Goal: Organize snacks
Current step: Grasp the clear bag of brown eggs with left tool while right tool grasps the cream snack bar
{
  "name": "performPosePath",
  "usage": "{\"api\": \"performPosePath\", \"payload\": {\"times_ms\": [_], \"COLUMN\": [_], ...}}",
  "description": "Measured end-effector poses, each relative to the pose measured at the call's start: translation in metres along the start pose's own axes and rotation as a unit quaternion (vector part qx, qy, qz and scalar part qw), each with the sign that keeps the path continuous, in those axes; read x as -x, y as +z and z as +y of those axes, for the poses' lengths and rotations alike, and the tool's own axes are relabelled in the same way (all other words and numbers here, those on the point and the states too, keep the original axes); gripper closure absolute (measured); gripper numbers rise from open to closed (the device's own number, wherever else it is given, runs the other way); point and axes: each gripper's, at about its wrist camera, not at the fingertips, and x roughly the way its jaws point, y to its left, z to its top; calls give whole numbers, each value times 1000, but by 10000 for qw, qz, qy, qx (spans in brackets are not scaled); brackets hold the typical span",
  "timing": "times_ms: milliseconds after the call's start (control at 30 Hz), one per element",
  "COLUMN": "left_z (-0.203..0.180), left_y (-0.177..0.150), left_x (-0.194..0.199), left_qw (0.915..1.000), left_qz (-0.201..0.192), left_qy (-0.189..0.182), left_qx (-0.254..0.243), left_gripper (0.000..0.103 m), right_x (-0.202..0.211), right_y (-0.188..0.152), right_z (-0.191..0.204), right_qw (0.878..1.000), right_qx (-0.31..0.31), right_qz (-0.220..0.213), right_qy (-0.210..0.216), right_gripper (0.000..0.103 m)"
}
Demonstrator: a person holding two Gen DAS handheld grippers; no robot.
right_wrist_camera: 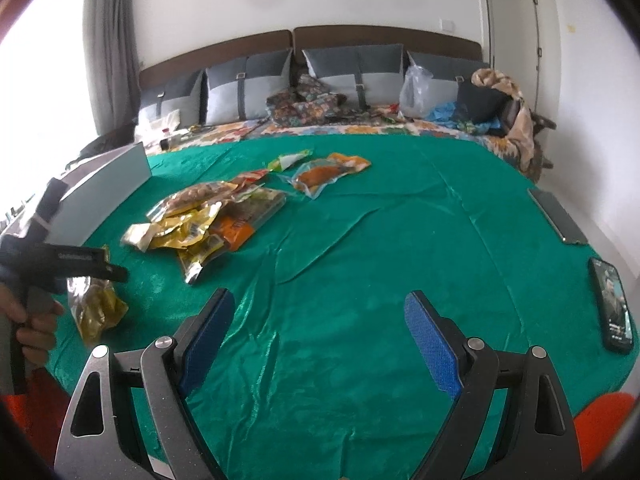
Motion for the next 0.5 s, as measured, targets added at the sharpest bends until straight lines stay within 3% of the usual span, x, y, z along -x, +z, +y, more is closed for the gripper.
{"api": "performPosePath", "payload": {"times_ms": [133,233,500], "left_z": [-8,7,35], "left_y": [-10,-20,-21], "left_x": [0,7,9], "left_qw": [9990,9989,9986], "left_qz": [-38,-46,-165], "left_qy": [431,460,342], "left_qx": [-126,-30,-377], "left_gripper": [0,0,0], "right_x": [5,5,-6], "right_y": [-1,-2,-6], "right_z": [2,2,9], "right_qw": [9999,9999,9992], "right_qx": [106,144,187], "right_qz": [-29,-4,291], "right_qy": [-33,-36,216], "right_gripper": [14,14,14]}}
